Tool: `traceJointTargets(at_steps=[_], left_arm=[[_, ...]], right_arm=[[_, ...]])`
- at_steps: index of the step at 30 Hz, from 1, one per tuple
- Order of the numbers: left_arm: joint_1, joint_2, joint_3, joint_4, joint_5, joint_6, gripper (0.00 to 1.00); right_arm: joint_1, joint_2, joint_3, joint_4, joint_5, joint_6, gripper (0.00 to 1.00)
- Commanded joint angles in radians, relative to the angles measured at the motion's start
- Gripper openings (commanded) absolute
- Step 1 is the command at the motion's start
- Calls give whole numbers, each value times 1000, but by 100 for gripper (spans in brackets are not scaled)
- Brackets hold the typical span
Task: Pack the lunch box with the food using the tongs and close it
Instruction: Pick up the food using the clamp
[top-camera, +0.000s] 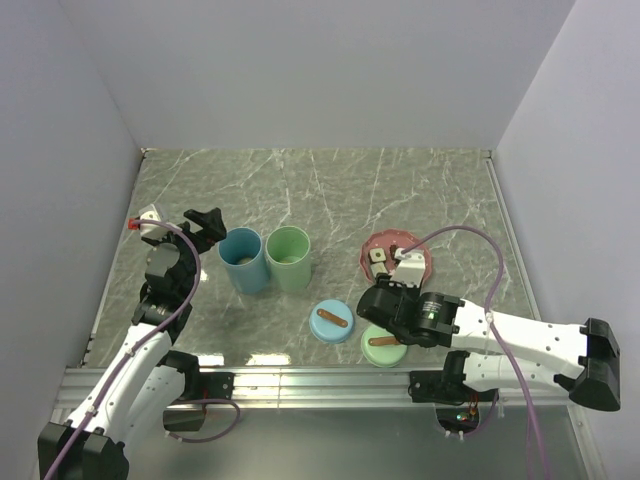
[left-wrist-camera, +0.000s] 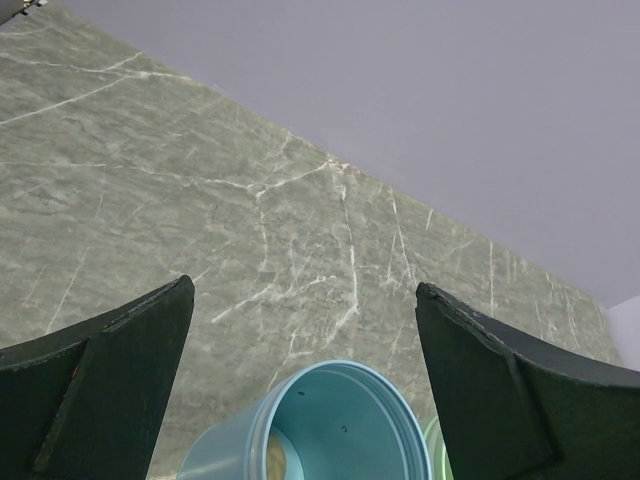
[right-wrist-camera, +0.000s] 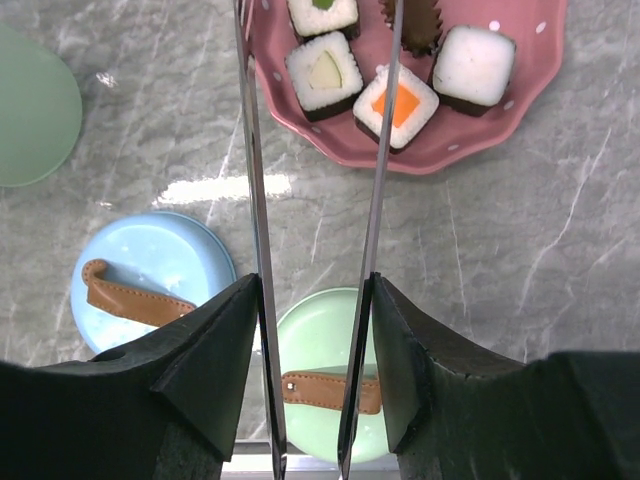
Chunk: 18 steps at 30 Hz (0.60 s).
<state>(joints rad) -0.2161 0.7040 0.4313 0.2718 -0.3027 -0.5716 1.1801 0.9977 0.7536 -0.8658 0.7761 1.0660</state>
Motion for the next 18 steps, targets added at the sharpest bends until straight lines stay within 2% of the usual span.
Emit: traceJointTargets(at_steps=[1,18], left_arm=[[6,-9,-3,43,22,-17,100],[6,-27,-6,33,17,-17,99]], right_arm=[[-4,2,-13,17,20,38,55],[-4,27,-8,93,31,-38,49]])
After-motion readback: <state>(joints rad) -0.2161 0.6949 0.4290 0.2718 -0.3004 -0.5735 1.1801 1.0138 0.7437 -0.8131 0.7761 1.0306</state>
